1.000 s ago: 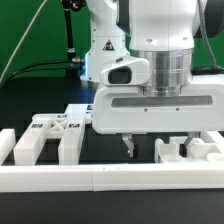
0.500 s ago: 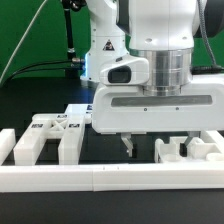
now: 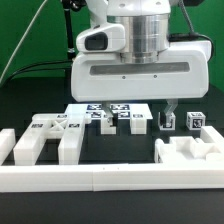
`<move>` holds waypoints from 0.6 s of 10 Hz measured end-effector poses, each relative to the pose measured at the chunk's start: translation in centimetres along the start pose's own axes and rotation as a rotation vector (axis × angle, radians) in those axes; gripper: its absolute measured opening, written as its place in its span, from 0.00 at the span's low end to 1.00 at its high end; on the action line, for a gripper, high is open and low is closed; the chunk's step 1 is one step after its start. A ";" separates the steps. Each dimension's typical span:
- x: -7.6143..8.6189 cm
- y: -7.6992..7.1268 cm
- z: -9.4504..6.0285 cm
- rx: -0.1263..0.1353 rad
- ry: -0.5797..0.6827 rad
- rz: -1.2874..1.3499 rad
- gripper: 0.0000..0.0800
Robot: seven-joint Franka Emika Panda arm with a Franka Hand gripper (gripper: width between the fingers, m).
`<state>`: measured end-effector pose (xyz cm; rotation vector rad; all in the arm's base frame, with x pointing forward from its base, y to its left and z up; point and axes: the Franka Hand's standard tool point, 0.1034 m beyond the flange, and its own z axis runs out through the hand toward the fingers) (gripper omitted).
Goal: Assemble chair
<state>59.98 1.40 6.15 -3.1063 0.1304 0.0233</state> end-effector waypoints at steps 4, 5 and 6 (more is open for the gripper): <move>-1.4 -0.9 -0.2 0.002 -0.021 0.206 0.81; -2.7 -1.1 -0.6 0.001 -0.031 0.161 0.81; -3.2 -1.5 -1.0 -0.001 0.019 0.128 0.81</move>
Offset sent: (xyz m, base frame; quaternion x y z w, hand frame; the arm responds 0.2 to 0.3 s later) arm -0.0455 0.0184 0.0057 -0.0122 -0.0564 0.2233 0.9730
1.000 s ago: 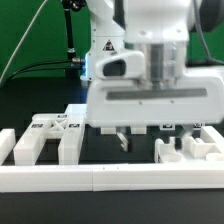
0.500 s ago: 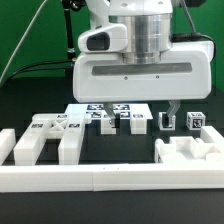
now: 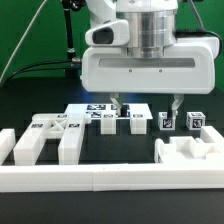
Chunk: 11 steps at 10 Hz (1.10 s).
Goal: Assemble chair
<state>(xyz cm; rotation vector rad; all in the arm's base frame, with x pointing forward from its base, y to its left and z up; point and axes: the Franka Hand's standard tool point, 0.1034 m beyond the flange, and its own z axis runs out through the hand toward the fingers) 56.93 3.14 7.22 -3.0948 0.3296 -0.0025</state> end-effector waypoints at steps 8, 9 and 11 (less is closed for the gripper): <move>-2.9 0.7 2.2 -0.067 -0.596 -0.203 0.81; -3.5 0.8 2.3 -0.071 -0.699 -0.218 0.81; -4.7 1.0 2.5 -0.089 -0.881 -0.213 0.81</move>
Offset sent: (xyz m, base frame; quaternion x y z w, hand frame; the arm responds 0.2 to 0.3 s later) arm 0.0000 0.0000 0.0000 0.0000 -0.1938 0.0000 0.9810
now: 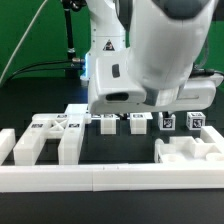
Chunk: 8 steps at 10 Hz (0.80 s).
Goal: Assemble chair
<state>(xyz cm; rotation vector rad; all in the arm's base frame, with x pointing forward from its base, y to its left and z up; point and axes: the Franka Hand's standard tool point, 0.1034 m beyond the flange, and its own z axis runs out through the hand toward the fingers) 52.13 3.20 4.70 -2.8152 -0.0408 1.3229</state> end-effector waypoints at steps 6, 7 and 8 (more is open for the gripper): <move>-0.2 -0.1 1.4 -0.028 -0.073 0.001 0.81; -0.2 0.0 1.4 -0.027 -0.072 0.002 0.81; -0.2 0.0 1.4 -0.027 -0.073 0.002 0.81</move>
Offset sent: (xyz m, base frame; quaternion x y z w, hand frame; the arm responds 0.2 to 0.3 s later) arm -0.0446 -0.0075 0.0009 -0.0359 -0.0697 0.0414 0.9961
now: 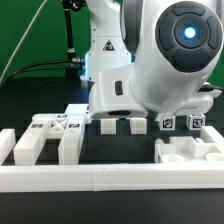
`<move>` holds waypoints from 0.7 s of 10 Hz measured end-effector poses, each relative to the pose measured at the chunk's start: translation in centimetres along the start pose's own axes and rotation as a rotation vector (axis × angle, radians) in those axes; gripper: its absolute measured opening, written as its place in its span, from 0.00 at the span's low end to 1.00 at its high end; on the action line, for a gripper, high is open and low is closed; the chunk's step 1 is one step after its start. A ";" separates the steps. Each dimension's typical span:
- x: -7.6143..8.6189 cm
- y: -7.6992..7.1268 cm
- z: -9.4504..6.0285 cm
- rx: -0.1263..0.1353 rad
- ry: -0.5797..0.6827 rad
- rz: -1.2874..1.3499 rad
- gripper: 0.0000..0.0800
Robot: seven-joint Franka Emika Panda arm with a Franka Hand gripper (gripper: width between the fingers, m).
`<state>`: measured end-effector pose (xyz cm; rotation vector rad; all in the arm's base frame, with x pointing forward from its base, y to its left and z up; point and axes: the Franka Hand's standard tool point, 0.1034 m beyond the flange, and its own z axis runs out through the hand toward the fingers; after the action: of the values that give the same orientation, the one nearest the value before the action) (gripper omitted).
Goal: Assemble chair
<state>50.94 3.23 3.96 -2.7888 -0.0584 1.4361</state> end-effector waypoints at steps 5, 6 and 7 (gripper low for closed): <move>0.0 1.1 3.5 0.010 -0.012 0.018 0.81; -0.1 1.0 4.4 0.012 -0.023 0.020 0.81; -0.2 1.0 4.6 0.013 -0.030 0.019 0.81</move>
Offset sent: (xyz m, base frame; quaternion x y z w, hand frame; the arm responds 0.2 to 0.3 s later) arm -0.0404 -0.0154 -0.0155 0.0185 -0.0096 0.0064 0.9998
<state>47.06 2.20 1.41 -2.7650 -0.0232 1.4771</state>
